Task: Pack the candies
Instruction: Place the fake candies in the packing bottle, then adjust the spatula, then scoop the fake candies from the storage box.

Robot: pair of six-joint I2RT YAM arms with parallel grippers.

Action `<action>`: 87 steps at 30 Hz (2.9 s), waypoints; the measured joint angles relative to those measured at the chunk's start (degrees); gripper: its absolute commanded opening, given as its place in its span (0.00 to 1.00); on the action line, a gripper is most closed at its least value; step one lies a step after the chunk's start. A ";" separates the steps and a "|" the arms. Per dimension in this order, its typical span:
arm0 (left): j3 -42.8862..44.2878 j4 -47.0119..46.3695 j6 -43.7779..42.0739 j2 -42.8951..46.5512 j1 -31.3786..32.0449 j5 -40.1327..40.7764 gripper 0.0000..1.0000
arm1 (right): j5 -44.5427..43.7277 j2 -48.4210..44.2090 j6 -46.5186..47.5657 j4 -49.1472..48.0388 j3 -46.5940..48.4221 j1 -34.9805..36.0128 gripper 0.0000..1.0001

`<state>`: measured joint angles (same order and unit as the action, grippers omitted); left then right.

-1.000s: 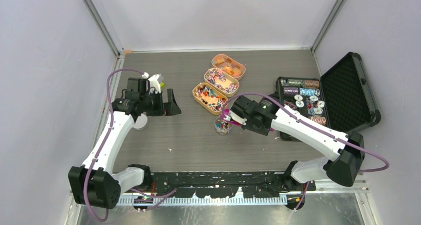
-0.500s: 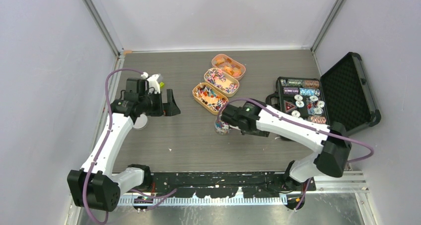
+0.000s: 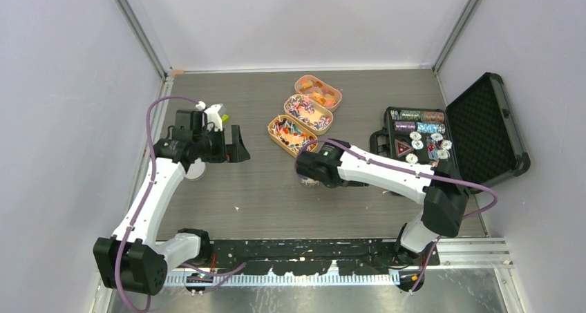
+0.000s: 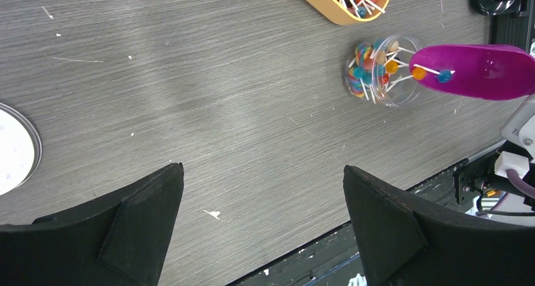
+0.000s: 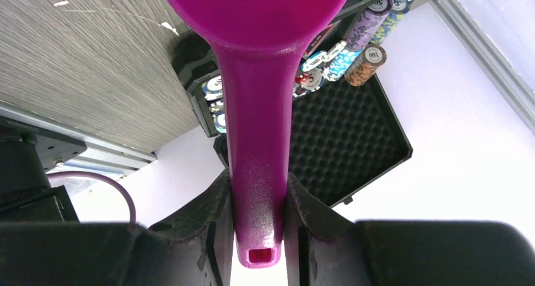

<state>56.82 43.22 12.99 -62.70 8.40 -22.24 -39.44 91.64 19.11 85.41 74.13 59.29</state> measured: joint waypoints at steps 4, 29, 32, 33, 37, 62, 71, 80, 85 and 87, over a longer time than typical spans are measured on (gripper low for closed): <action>0.00 0.11 0.00 0.04 0.00 0.24 1.00 | -1.27 0.04 -0.02 1.33 0.35 0.35 0.00; -0.48 -5.77 7.82 0.11 0.00 -13.18 0.79 | 9.40 -1.18 -0.79 -4.11 9.66 0.98 0.01; -1.40 -10.54 11.54 -0.83 0.00 -17.84 0.73 | 14.95 -2.89 -0.57 -7.45 10.47 0.98 0.00; -1.55 -11.65 12.46 -1.49 0.00 -18.88 0.72 | 16.70 -3.56 -0.52 -8.44 10.82 0.98 0.00; -2.34 -15.69 15.67 -4.98 0.59 -21.64 0.66 | 22.38 -6.25 -0.31 -11.74 12.07 0.98 0.01; -2.34 -15.30 16.61 -9.01 6.05 -10.58 0.91 | 29.53 -12.00 -3.39 -23.26 12.55 -3.56 0.01; 3.04 -7.78 8.20 -0.46 5.70 2.23 1.00 | 29.27 -0.17 -6.19 -18.32 21.09 -12.17 0.01; 1.84 -3.58 4.09 0.76 5.70 7.19 1.00 | 25.42 15.65 -7.08 -11.37 34.23 -12.11 0.01; 1.84 -1.97 3.04 0.83 5.68 9.20 1.00 | 23.76 21.84 -7.02 -9.31 39.58 -12.11 0.01; 1.75 -1.75 2.89 1.05 5.55 9.75 1.00 | 23.15 23.61 -6.93 -8.79 41.16 -12.11 0.00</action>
<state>58.57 41.47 15.88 -61.65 13.96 -12.49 -16.29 115.24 12.19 76.62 115.28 47.18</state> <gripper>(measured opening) 0.996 0.336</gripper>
